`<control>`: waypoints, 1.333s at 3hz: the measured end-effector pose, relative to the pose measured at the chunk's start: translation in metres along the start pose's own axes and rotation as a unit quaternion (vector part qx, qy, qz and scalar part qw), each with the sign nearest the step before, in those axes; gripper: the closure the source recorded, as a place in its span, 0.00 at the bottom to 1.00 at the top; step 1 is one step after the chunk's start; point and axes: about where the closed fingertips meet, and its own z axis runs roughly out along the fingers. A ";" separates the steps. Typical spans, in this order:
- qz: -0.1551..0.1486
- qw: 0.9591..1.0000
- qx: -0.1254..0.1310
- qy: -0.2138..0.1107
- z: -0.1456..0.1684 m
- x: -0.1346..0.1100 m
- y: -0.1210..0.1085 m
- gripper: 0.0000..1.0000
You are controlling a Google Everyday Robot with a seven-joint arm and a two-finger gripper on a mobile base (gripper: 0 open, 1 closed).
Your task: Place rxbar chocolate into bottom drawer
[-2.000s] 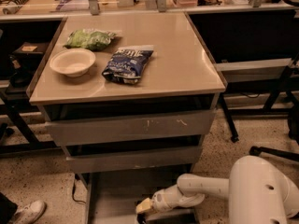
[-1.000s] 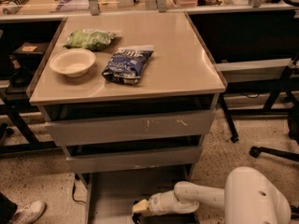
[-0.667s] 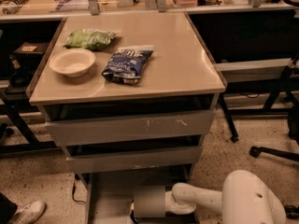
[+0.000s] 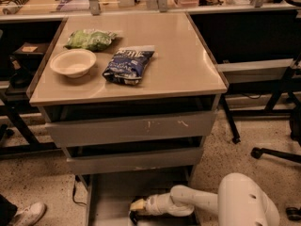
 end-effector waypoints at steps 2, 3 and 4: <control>0.005 1.000 0.002 -0.001 0.005 -0.002 -0.005 0.81; 0.005 1.000 0.002 -0.001 0.005 -0.002 -0.005 0.58; 0.005 1.000 0.002 -0.001 0.005 -0.002 -0.005 0.35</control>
Offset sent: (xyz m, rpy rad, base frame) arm 0.0012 0.0016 -0.0062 -0.0029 0.0070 -0.0063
